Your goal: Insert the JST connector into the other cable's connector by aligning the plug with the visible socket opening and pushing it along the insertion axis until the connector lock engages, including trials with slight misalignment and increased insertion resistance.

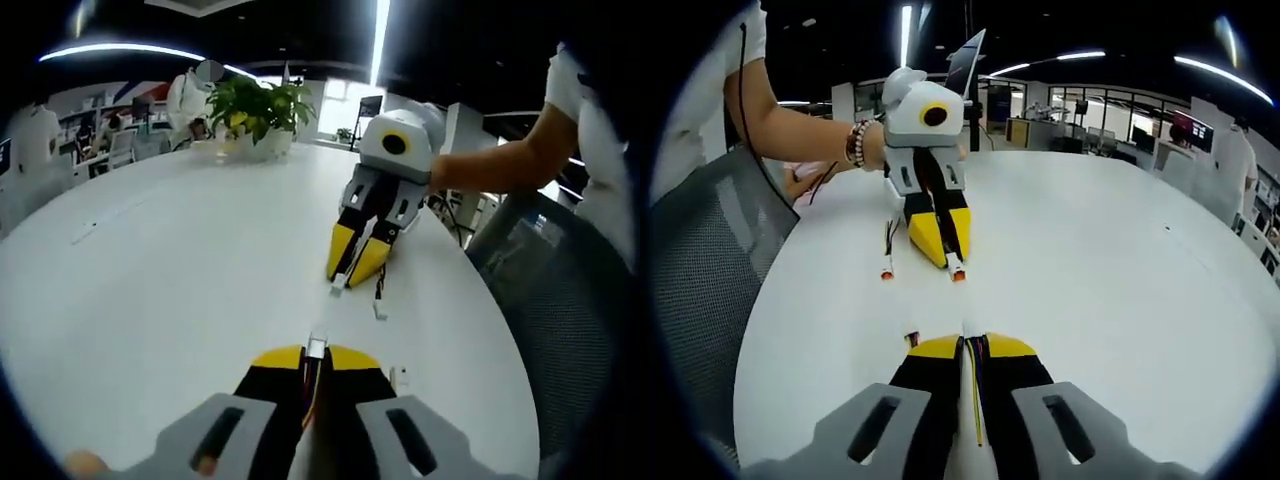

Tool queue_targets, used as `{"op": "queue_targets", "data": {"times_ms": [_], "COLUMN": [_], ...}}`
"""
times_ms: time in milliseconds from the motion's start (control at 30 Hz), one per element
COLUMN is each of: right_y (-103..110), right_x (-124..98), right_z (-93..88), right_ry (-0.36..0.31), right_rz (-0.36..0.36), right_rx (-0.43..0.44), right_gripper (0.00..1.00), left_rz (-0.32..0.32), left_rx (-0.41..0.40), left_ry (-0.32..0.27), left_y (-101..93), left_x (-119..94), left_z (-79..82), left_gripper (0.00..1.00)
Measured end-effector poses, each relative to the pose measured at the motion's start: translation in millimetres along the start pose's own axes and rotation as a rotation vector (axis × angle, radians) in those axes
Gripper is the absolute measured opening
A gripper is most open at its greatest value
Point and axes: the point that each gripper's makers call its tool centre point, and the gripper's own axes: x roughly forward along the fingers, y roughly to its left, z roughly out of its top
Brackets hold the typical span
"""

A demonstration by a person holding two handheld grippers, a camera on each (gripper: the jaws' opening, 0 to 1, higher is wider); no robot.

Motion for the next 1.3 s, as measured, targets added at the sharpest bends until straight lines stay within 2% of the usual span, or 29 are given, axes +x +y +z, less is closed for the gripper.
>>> {"op": "queue_targets", "data": {"times_ms": [433, 633, 700, 800, 867, 900, 933, 1000, 1067, 1100, 1167, 1233, 1300], "right_y": [-1, 15, 22, 34, 40, 47, 49, 55, 59, 60, 61, 64, 69], "right_x": [-16, -26, -28, -26, -26, -26, -26, -25, -24, -23, -23, -22, -20], "right_z": [13.6, 24.6, 34.0, 45.7, 55.1, 66.5, 68.5, 76.1, 80.9, 82.1, 82.5, 80.6, 75.4], "right_ry": [0.005, 0.009, -0.007, 0.004, -0.012, -0.041, -0.044, -0.053, -0.062, -0.069, -0.081, -0.085, -0.076], "right_rz": [-0.015, -0.003, -0.002, 0.008, 0.01, 0.014, 0.015, 0.014, 0.017, 0.016, 0.017, 0.03, 0.048], "right_rx": [-0.004, -0.024, -0.027, -0.071, -0.075, -0.087, -0.09, -0.108, -0.115, -0.116, -0.105, -0.105, -0.117], "right_gripper": [0.05, 0.04, 0.04, 0.04, 0.04, 0.04, 0.04, 0.04, 0.04, 0.04, 0.04, 0.04, 0.04], "left_rz": [-0.01, -0.004, 0.003, 0.01, 0.016, 0.021, 0.023, 0.014, 0.016, 0.023, -0.01, -0.044, -0.038], "left_rx": [0.112, 0.117, 0.122, 0.12, 0.129, 0.136, 0.141, 0.151, 0.157, 0.166, 0.166, 0.16, 0.157], "left_ry": [0.115, 0.114, 0.132, 0.147, 0.151, 0.154, 0.157, 0.191, 0.251, 0.25, 0.243, 0.264, 0.269], "left_y": [-10.3, -24.5, -29.6, -35.7, -39.2, -41.6, -43.7, -50.0, -54.6, -56.0, -67.3, -77.6, -79.6], "left_x": [-5, -21, -28, -35, -39, -41, -42, -46, -50, -49, -48, -48, -48], "left_z": [5.3, 16.6, 18.4, 22.5, 25.5, 28.6, 29.9, 30.1, 27.5, 30.7, 35.4, 33.0, 29.2], "left_gripper": [0.0, 0.0, 0.0, 0.0, 0.0, 0.0, 0.0, 0.0, 0.0, 0.0, 0.0, 0.0, 0.0]}}
